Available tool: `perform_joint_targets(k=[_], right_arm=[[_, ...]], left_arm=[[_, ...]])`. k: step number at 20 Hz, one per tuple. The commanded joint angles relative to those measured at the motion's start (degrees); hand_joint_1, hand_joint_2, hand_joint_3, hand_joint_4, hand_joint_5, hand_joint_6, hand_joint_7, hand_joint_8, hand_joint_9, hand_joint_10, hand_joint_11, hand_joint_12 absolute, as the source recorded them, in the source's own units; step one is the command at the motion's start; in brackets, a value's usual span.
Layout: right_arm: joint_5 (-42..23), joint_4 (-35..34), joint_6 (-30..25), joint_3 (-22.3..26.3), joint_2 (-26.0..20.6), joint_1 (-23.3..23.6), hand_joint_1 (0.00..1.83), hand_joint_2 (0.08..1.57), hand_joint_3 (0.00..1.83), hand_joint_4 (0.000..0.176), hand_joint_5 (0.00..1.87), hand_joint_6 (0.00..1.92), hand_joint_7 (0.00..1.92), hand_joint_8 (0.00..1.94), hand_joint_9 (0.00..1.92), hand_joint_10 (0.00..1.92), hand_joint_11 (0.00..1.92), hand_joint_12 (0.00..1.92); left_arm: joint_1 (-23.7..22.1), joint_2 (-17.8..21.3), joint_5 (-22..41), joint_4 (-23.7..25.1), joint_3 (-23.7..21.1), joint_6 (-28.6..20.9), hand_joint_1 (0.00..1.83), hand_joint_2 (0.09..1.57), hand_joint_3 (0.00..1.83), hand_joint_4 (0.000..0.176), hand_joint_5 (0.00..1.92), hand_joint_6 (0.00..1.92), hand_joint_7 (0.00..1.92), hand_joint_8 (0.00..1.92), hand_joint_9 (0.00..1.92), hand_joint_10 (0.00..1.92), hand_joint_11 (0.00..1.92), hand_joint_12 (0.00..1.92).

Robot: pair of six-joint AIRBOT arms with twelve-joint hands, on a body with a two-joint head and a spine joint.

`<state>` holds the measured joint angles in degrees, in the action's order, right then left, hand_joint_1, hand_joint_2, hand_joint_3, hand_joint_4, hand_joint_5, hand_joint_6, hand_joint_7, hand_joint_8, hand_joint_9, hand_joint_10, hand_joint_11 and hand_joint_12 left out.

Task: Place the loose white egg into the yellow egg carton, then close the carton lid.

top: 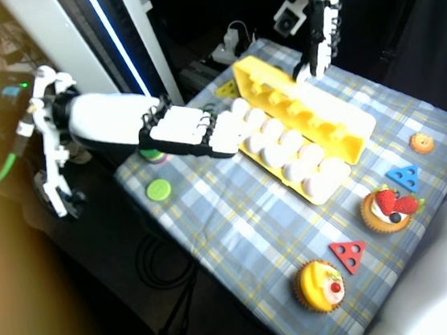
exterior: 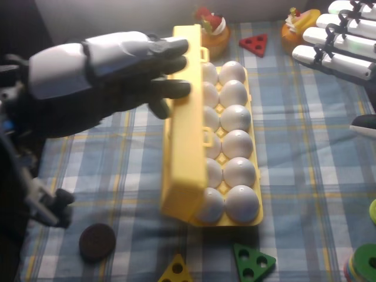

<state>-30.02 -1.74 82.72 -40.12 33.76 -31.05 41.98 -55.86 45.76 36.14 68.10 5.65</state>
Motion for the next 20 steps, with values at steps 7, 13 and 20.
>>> perform_joint_targets(k=[7,13,20], right_arm=[[-7.21,0.07,0.32,-0.08,-0.68,0.44,0.46,1.34,0.00,0.012,0.00,0.00,0.00,0.00,0.00,0.00,0.00,0.00],[-7.20,0.02,0.32,-0.07,-0.69,0.30,0.56,1.34,0.00,0.001,0.00,0.00,0.00,0.00,0.00,0.00,0.00,0.00],[-7.29,-0.30,0.32,-0.09,-0.73,-0.09,0.56,1.33,0.00,0.000,0.00,0.00,0.00,0.00,0.00,0.00,0.00,0.00]], left_arm=[[-4.32,-5.67,-1.20,7.59,3.51,-6.64,0.00,1.26,0.00,0.000,0.00,0.00,0.02,0.00,0.13,0.03,0.00,1.22],[-8.79,-9.51,-5.27,19.23,6.05,-13.31,0.00,1.26,0.00,0.000,0.00,0.00,0.03,0.01,0.25,0.11,0.00,1.58],[-11.24,-10.42,-5.42,25.27,7.25,-17.84,0.00,1.28,0.00,0.000,0.00,0.00,0.02,0.00,0.10,0.42,0.00,1.63]])
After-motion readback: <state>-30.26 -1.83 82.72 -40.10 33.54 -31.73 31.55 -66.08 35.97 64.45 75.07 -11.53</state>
